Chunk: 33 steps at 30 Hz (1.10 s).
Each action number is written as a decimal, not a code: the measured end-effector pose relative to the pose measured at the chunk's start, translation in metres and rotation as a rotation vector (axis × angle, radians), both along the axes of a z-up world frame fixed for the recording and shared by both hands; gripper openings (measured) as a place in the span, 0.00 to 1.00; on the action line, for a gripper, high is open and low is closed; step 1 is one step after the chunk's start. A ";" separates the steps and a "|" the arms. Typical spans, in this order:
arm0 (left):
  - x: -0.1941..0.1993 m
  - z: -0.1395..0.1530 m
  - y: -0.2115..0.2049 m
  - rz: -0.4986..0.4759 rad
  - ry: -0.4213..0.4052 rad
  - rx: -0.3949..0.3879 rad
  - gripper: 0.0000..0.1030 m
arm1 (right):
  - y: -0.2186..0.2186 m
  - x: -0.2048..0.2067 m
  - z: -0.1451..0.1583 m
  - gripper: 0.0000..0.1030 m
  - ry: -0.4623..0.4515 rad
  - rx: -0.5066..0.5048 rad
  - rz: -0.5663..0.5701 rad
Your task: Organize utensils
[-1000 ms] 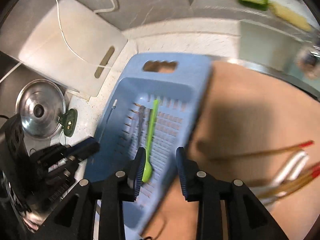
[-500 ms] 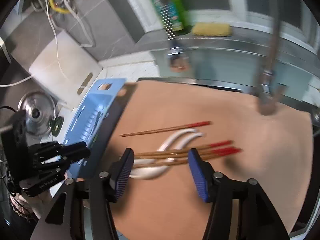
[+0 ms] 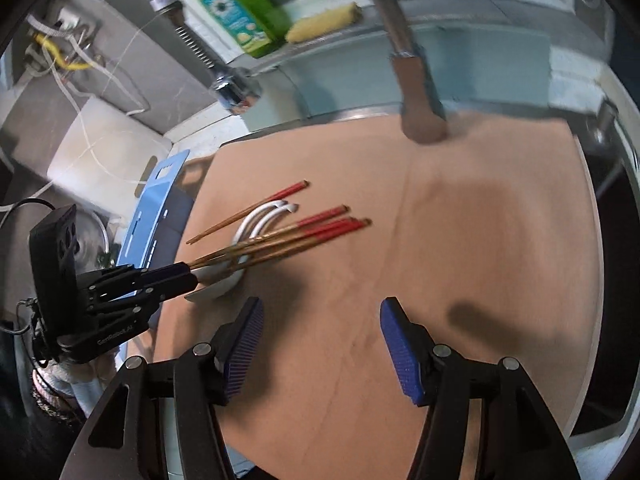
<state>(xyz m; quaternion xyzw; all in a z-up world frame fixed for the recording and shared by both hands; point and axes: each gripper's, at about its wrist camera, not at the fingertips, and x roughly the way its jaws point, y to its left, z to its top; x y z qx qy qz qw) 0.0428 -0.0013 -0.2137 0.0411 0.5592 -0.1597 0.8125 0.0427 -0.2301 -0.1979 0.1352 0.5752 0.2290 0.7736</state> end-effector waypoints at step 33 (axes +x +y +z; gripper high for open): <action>0.040 -0.031 -0.019 -0.197 0.196 0.030 0.40 | -0.023 -0.018 -0.009 0.55 0.054 0.078 -0.158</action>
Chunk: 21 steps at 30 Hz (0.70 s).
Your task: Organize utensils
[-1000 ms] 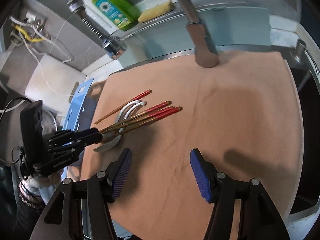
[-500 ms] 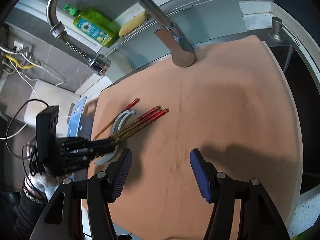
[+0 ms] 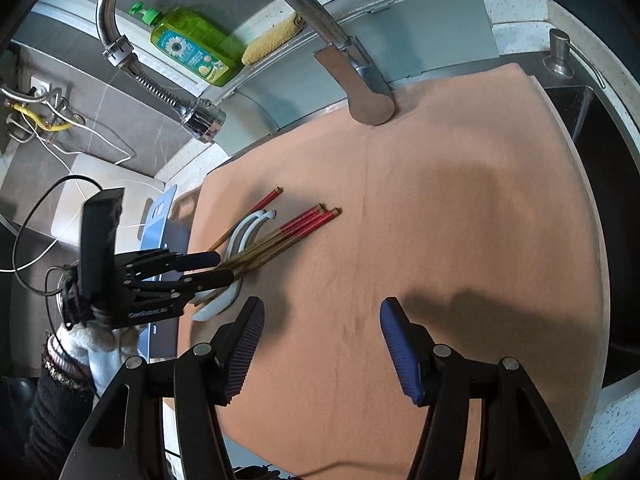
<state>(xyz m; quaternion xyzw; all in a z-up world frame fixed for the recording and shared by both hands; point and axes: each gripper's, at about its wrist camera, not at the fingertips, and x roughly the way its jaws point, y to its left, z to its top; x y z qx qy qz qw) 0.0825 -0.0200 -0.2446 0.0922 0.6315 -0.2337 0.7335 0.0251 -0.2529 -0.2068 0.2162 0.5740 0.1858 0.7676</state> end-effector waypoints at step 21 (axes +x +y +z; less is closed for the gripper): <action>-0.046 -0.004 -0.072 -0.144 0.009 -0.069 0.40 | 0.005 0.012 -0.025 0.55 0.094 0.064 -0.006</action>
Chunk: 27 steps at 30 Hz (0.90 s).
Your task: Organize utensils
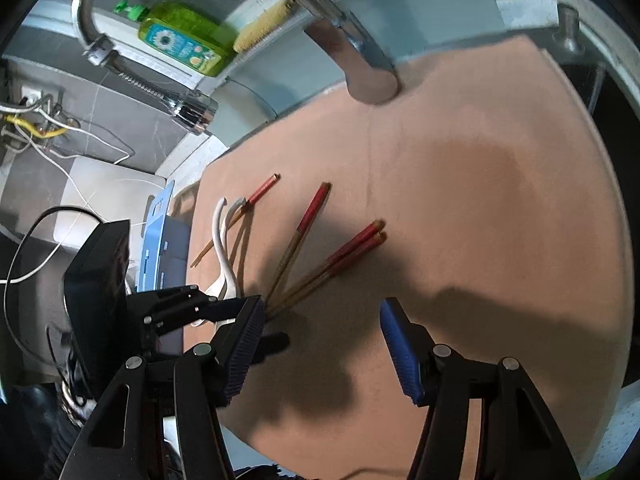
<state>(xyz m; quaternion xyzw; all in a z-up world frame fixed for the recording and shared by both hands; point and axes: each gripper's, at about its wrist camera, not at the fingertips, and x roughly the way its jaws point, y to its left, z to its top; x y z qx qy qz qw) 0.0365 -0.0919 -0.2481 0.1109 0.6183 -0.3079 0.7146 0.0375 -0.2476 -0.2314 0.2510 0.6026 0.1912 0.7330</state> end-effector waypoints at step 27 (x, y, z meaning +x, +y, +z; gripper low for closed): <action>0.022 0.007 0.046 -0.039 -0.125 0.149 0.41 | 0.060 0.024 -0.044 0.28 0.184 0.132 -0.102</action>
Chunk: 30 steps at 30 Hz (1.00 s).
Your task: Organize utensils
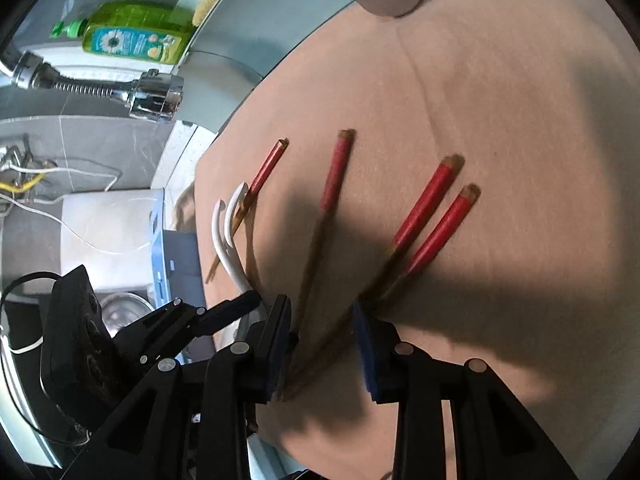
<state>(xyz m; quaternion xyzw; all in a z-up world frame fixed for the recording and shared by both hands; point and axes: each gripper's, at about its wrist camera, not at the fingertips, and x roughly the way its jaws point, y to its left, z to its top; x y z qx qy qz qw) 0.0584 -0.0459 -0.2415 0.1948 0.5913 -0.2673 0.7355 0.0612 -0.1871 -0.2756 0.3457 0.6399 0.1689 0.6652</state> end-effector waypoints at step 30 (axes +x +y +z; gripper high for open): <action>0.065 -0.011 -0.024 -0.088 0.001 -0.057 0.17 | 0.015 0.029 -0.006 0.09 0.050 -0.246 -0.035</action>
